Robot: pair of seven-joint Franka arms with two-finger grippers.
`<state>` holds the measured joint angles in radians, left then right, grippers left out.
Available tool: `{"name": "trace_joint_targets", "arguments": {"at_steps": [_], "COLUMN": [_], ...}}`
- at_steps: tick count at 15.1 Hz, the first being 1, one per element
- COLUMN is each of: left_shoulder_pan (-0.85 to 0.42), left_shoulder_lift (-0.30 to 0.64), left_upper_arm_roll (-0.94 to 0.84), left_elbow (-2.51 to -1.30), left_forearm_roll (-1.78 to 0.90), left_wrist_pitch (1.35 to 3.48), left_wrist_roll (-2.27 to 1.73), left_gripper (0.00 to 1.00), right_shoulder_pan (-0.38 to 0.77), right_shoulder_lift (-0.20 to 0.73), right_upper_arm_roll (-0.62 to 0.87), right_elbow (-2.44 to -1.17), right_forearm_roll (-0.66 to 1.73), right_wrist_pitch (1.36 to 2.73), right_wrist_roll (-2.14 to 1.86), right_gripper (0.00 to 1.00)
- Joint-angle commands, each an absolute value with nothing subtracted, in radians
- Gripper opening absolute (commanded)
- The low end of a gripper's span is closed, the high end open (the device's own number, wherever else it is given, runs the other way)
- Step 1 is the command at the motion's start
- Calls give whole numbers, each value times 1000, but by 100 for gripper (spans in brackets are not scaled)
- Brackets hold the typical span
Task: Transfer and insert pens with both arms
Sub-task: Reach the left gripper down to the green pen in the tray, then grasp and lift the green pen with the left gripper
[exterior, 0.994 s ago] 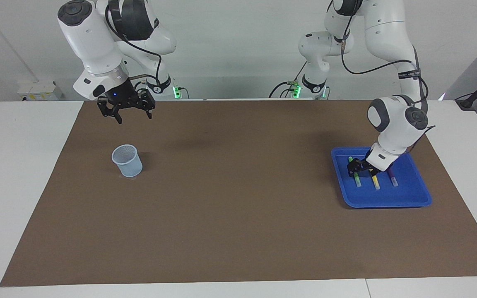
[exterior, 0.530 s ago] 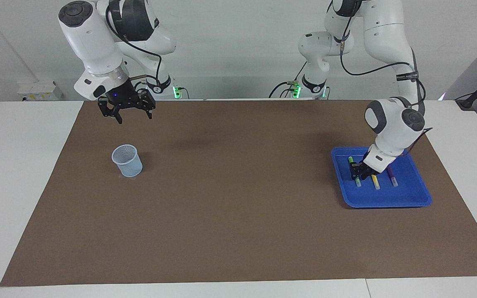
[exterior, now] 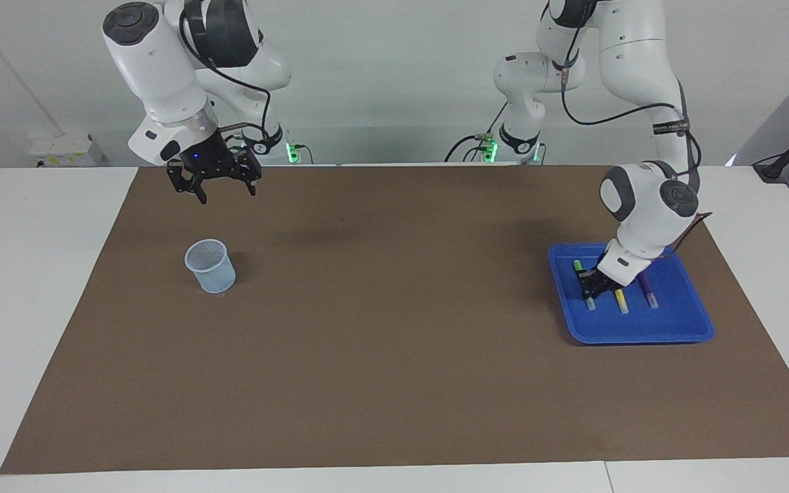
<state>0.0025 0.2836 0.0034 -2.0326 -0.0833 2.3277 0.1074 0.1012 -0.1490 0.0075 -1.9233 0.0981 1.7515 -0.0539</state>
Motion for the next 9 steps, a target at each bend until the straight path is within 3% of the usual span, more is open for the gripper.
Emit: {"name": "trace_joint_targets", "arguments": {"at_steps": [1,9], "left_shoulder_pan": [-8,-15], "left_shoulder_lift": [288,273], "left_upper_arm_roll": [15,-1], "left_elbow": [-1991,-1654], "left_forearm_roll": [-100,-151], "left_wrist_pitch": [2288,1814], "left_wrist_roll": [91,-231], "left_gripper": [0,0], "right_shoulder_pan": [95,101], "right_shoulder_lift": [-181,-184], "right_upper_arm_roll": [8,6], "right_elbow": [-1963,-1968], "right_forearm_roll": [152,225], "right_wrist_pitch": [1779,1784], "right_wrist_roll": [-64,-58], "right_gripper": [100,100]}}
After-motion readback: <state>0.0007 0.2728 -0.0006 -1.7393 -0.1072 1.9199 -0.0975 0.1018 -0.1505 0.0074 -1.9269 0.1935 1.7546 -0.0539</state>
